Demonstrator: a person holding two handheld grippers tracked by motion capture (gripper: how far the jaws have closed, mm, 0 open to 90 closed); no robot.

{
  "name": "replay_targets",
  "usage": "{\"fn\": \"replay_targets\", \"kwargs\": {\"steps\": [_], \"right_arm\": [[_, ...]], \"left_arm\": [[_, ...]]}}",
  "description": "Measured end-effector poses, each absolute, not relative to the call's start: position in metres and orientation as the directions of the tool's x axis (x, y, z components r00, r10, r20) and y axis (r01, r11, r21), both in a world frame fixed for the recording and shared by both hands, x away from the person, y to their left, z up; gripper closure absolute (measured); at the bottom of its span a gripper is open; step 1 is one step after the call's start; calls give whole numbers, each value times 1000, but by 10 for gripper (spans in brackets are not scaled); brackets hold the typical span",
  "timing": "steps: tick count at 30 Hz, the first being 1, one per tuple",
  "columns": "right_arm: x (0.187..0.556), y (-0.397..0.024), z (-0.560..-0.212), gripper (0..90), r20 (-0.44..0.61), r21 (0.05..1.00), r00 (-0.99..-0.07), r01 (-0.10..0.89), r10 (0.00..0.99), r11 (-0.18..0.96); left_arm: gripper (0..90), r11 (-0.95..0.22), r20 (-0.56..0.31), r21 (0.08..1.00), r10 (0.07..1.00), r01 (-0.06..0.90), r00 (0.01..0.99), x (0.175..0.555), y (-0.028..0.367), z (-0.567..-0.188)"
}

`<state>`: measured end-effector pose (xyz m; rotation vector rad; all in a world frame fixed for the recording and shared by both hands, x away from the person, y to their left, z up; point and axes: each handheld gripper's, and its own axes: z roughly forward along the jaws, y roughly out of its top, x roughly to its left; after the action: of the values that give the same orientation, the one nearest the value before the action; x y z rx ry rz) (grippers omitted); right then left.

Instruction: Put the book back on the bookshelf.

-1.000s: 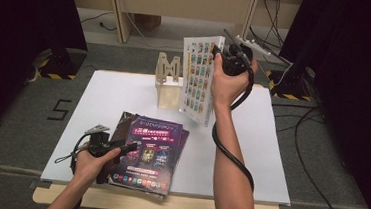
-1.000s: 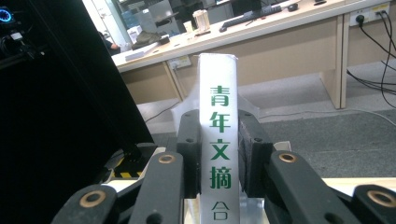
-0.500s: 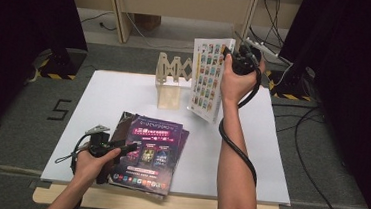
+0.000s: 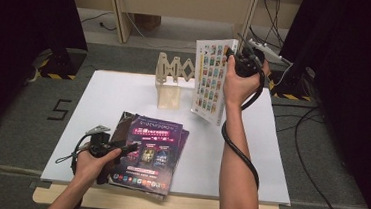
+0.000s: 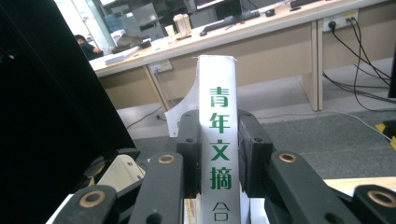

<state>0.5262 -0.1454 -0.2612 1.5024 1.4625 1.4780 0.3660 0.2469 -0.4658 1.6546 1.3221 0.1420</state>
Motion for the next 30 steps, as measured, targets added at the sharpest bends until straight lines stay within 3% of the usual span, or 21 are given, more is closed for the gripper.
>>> {"fn": "replay_targets", "kwargs": {"steps": [30], "right_arm": [[520, -156, -264, 741, 326, 923, -199, 280, 924, -265]], "left_arm": [[329, 64, -454, 725, 793, 686, 406, 366, 244, -467]]}}
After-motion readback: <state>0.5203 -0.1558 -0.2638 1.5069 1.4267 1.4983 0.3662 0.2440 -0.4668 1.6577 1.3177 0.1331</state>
